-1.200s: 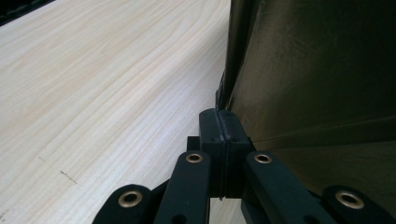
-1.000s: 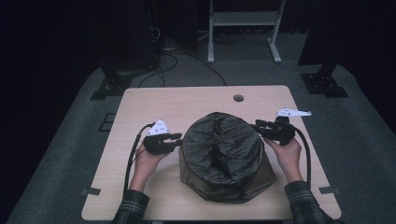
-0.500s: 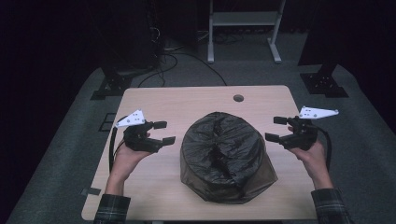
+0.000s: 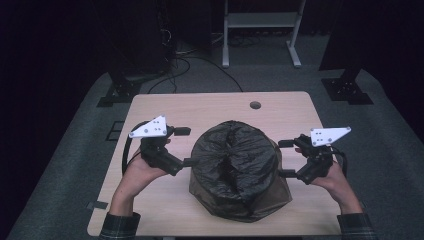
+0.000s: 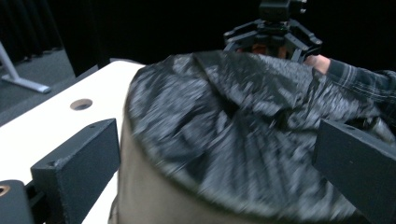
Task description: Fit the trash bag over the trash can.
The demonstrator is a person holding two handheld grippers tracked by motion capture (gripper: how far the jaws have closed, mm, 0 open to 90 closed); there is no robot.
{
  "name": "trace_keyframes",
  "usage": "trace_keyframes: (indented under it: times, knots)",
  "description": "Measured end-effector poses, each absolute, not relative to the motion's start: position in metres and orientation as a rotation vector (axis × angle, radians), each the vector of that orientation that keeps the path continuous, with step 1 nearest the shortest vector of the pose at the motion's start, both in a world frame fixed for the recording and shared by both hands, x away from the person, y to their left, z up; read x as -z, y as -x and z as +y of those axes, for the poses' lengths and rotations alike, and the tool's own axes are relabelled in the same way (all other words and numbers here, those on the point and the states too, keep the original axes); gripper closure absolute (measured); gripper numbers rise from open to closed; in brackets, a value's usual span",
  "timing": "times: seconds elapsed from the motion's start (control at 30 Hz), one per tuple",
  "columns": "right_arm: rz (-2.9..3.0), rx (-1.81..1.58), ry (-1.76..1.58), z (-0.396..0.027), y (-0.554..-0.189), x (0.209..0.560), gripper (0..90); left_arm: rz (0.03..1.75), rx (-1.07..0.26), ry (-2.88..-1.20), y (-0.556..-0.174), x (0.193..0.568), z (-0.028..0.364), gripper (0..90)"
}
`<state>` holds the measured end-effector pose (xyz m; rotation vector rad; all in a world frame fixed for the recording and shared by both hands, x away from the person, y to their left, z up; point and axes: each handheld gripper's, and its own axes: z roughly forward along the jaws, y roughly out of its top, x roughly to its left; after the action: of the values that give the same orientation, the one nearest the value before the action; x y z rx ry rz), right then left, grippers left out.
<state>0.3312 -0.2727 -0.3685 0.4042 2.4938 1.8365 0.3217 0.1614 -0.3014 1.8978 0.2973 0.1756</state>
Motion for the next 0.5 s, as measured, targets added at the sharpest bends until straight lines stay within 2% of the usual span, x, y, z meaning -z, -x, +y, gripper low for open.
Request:
trace_keyframes:
  times: [0.5]
  knots:
    - [2.561, -1.785, -0.292, -0.221, -0.321, 0.373, 0.0, 0.224, -0.201, -1.957, -0.311, 0.274, 0.138, 0.0]
